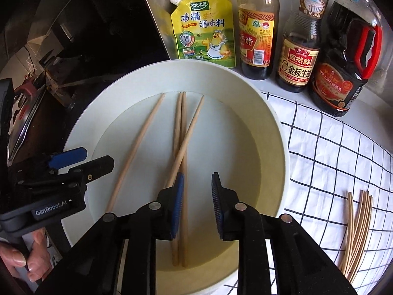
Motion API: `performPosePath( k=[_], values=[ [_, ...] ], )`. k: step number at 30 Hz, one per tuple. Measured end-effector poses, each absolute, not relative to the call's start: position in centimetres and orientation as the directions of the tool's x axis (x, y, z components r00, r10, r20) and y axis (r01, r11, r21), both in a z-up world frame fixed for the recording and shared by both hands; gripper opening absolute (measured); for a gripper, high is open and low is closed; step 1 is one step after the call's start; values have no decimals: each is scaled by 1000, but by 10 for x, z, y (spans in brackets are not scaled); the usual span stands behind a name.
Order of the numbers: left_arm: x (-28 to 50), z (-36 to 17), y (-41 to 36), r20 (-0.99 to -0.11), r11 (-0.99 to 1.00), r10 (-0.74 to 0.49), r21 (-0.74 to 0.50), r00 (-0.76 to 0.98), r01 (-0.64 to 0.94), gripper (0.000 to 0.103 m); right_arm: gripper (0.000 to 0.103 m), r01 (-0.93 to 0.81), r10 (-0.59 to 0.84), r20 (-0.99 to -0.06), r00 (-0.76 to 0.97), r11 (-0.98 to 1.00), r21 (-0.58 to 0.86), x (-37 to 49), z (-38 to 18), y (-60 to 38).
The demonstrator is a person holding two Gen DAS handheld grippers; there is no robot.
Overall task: Organize utensils
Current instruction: 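Open the left gripper into the bowl while the right gripper releases its chopstick there, then withdraw both open grippers from the bowl toward the remaining chopsticks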
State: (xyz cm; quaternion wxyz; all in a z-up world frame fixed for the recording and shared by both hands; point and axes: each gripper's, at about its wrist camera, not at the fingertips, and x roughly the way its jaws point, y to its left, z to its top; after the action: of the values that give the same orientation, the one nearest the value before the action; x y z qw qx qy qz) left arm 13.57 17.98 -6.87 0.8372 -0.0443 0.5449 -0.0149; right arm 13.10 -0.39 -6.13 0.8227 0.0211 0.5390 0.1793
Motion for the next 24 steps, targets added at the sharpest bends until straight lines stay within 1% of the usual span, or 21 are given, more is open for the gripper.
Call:
performPosePath(
  k=[7,14,24],
  values=[
    [124,-62,177,-905,995,-86,-102,417,-16,68,27,-265,317,-870,378,937,226,117,-50,-11],
    [110,-47,164,-890,995,-93,-100,446,8,68,31,-247,319,-854,411,941,232,98,-39,-24],
    [81,-32,136,-875,995,-103,-89,474,51,68,33,-206,315,-839,444,947,246,61,-28,-58]
  ],
)
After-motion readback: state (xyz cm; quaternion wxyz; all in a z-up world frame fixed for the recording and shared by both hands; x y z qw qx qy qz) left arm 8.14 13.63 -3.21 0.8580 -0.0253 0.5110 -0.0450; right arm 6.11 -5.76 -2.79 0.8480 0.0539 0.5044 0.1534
